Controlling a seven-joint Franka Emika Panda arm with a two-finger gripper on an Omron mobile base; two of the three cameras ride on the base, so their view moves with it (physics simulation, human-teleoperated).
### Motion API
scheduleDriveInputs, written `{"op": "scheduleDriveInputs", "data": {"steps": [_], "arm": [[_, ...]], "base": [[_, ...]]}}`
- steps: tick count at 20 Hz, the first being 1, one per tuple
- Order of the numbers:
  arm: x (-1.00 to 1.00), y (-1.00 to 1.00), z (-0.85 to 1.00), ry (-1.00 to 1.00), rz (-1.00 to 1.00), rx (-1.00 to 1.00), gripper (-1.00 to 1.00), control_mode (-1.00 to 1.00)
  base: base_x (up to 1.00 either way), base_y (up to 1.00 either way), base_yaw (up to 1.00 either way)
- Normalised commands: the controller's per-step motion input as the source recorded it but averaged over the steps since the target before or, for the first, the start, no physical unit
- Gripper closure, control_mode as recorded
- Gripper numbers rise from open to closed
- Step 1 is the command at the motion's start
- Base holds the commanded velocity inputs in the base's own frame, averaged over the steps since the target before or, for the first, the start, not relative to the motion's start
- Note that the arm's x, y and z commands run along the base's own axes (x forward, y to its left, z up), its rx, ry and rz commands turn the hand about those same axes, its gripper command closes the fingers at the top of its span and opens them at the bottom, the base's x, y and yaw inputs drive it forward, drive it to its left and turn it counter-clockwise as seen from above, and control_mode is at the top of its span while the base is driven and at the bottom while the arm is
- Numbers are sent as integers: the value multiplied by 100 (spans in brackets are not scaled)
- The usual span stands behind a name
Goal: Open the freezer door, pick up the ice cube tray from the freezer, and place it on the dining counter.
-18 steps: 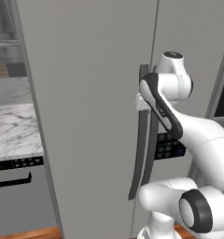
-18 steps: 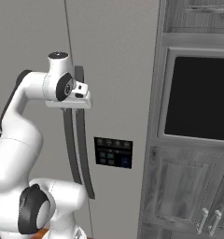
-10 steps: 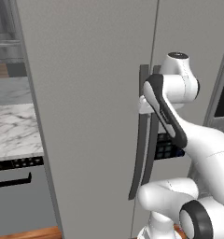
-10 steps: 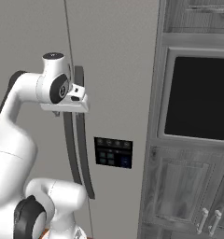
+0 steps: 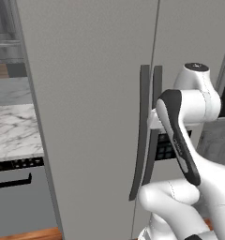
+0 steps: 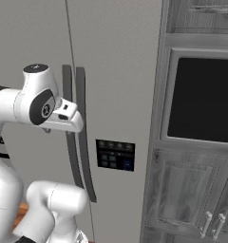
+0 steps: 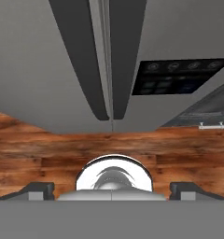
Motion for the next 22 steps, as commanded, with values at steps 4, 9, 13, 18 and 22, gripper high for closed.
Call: {"op": "scheduleDriveInputs", "data": {"steps": [4, 9, 13, 18, 22], "arm": [[-26, -9, 0, 0, -6, 0, -100, -100], [-4, -4, 2, 0, -1, 0, -100, -100], [0, 0, 0, 0, 0, 0, -100, -100], [0, 0, 0, 0, 0, 0, -100, -100], [0, 0, 0, 0, 0, 0, -100, -100]], "base": [[0, 0, 0], [0, 0, 0], [0, 0, 0], [0, 0, 0], [0, 0, 0]]}}
